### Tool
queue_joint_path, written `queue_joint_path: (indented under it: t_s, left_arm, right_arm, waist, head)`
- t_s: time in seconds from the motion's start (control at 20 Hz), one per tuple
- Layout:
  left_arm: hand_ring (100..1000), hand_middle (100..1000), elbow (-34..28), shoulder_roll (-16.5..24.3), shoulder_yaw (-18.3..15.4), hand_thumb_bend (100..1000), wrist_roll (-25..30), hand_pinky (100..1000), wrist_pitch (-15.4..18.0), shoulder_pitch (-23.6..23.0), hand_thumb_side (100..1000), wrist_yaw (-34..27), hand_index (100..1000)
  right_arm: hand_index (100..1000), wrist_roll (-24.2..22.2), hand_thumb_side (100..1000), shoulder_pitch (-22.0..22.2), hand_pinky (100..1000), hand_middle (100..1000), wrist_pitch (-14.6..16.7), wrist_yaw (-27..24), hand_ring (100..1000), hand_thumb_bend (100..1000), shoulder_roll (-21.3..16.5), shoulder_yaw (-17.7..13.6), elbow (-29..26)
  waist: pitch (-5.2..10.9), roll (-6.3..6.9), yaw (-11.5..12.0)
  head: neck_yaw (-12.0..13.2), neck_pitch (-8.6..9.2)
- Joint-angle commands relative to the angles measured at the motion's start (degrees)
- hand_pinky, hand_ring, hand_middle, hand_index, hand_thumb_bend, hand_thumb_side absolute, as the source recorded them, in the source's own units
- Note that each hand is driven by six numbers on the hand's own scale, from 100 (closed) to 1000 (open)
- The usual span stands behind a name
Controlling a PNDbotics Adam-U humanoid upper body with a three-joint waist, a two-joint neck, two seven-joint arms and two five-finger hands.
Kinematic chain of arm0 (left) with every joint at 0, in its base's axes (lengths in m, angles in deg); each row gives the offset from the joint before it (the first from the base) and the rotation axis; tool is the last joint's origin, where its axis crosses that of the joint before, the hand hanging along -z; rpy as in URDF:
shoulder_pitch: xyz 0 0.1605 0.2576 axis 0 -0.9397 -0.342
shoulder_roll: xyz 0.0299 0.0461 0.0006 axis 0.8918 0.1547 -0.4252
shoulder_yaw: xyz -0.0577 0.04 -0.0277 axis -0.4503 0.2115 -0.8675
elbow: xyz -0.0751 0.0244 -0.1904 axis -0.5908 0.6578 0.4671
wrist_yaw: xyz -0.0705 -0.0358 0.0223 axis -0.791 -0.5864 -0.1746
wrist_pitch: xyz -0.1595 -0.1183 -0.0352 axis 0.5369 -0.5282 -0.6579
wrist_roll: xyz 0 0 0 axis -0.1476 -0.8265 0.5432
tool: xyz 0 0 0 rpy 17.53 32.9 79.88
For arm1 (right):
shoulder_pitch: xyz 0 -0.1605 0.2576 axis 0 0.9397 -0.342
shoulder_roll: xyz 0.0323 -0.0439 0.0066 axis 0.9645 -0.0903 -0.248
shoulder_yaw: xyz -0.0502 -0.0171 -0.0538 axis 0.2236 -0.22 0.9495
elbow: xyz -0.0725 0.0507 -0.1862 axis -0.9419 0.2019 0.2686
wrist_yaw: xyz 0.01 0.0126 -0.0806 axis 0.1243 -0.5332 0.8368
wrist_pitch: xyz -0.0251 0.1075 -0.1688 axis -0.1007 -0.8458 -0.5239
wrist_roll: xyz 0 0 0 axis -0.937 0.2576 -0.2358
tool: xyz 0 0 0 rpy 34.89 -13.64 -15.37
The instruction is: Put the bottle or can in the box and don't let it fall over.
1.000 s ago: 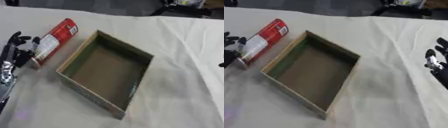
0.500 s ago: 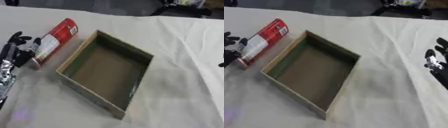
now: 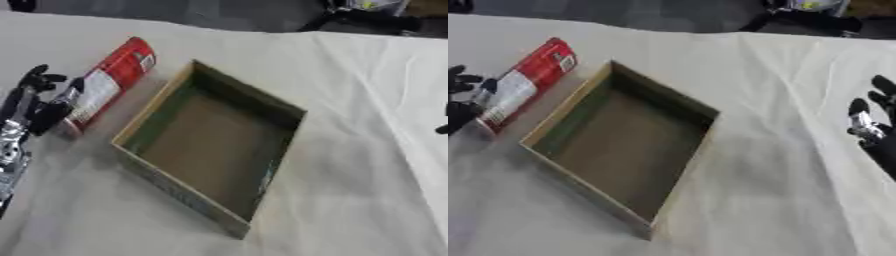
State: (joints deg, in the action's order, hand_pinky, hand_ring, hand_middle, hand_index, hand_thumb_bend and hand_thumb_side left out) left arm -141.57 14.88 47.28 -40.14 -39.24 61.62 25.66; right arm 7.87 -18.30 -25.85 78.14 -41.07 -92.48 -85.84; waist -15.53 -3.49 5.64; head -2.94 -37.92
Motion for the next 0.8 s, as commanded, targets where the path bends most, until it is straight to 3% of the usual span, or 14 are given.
queue_joint_path:
  t_s: [0.05,0.45,0.8]
  left_arm:
    - [878,1000,-2.1,1.9,-0.1,347,0.1,612,-0.7,0.4,743,-0.7,811]
    - [879,1000,-4.1,2.1,0.2,350,-0.3,615,-1.8,-0.2,739,-1.7,812]
    - [879,1000,-4.3,2.2,1.2,374,0.4,635,-2.4,-0.2,698,2.7,821]
  right_arm:
    - [1000,-0.1,653,-0.1,573,1000,0.0,-0.1,1000,100,-1.2,-0.5,-1.5]
    - [1000,-0.2,646,0.1,574,1000,0.1,-0.1,1000,100,-1.2,-0.6,-1.5]
    - [1000,-0.2,645,0.2,574,1000,0.1,0.0,1000,100,-1.1,-0.6,-1.6]
  waist:
    - [0.63,0.47,-0.1]
    - [1.03,0.62,0.0]
    - [1.14,0.57,-0.1]
  head:
    - [-0.1,0.13]
    - [-0.1,0.05]
    - [-0.1,0.3]
